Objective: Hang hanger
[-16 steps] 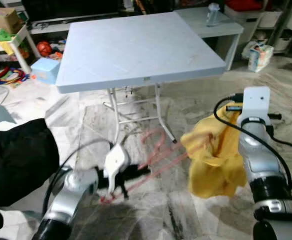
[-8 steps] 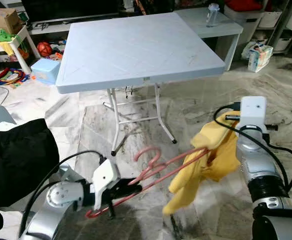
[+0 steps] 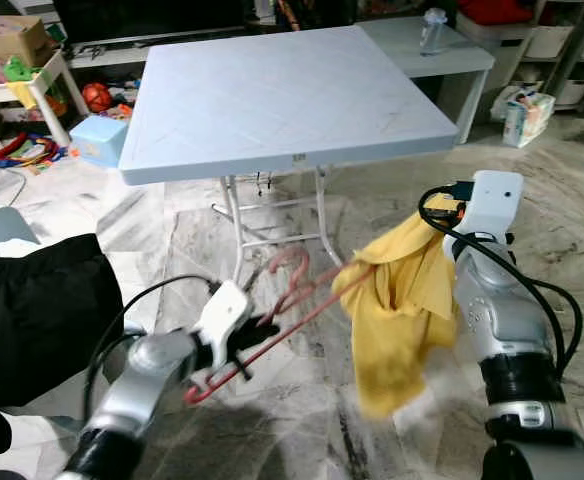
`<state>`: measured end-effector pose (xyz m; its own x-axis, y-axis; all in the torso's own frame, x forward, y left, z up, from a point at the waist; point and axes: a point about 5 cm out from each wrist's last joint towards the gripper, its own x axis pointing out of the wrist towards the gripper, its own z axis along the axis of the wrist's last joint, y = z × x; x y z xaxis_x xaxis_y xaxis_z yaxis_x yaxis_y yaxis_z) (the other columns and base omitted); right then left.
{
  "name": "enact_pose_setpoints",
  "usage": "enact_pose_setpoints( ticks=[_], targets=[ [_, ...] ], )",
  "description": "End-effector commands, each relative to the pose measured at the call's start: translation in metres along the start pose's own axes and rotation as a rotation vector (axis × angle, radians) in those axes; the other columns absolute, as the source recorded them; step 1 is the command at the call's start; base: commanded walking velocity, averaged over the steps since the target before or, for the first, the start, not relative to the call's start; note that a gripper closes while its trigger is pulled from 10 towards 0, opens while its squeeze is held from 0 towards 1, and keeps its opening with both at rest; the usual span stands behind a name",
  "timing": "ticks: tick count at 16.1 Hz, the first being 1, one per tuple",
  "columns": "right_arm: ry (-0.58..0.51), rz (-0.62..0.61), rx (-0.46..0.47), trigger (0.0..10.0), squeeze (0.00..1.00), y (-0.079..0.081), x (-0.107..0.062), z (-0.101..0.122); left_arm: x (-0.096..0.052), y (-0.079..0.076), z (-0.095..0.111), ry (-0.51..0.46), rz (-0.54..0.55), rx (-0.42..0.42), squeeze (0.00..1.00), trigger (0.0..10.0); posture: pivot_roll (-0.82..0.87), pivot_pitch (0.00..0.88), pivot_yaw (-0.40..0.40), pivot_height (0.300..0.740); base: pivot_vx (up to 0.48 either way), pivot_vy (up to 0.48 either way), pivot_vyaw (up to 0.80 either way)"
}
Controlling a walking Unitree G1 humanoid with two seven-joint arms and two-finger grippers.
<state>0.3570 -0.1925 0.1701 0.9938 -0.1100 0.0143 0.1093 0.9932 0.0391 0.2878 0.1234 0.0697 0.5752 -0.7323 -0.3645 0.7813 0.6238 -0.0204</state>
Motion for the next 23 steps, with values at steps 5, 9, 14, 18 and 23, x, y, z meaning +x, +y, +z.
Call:
enact_pose_setpoints(
  ticks=[5,9,14,18,23],
  targets=[
    [-0.097,0.077,0.191,0.0,0.00,0.020,-0.002,0.028,0.023,-0.022,0.002,0.048,-0.145,-0.032,0.00,0.0,-0.09,0.036,0.021,0.740,0.000,0.000,0.00],
    [-0.131,0.347,0.266,0.0,0.00,0.059,-0.015,0.039,0.031,-0.029,-0.005,0.112,-0.150,-0.060,0.00,0.0,-0.09,0.035,0.019,0.740,0.000,0.000,0.00],
    [-0.190,0.032,-0.035,0.0,0.00,0.016,-0.001,0.039,0.016,-0.028,0.004,0.100,-0.211,-0.035,0.00,0.0,-0.09,0.034,0.017,0.740,0.000,0.000,0.00],
    [-0.047,-0.257,-0.187,0.0,0.00,-0.027,-0.001,0.008,-0.007,-0.019,0.016,0.068,-0.162,0.015,0.00,0.0,-0.07,0.043,0.022,0.740,0.000,0.000,0.00],
    [0.058,-0.305,-0.247,0.0,0.00,-0.035,-0.006,-0.022,-0.014,-0.018,0.030,-0.068,-0.130,-0.016,0.00,0.0,-0.06,0.048,0.018,0.740,0.000,0.000,0.00]
  ],
)
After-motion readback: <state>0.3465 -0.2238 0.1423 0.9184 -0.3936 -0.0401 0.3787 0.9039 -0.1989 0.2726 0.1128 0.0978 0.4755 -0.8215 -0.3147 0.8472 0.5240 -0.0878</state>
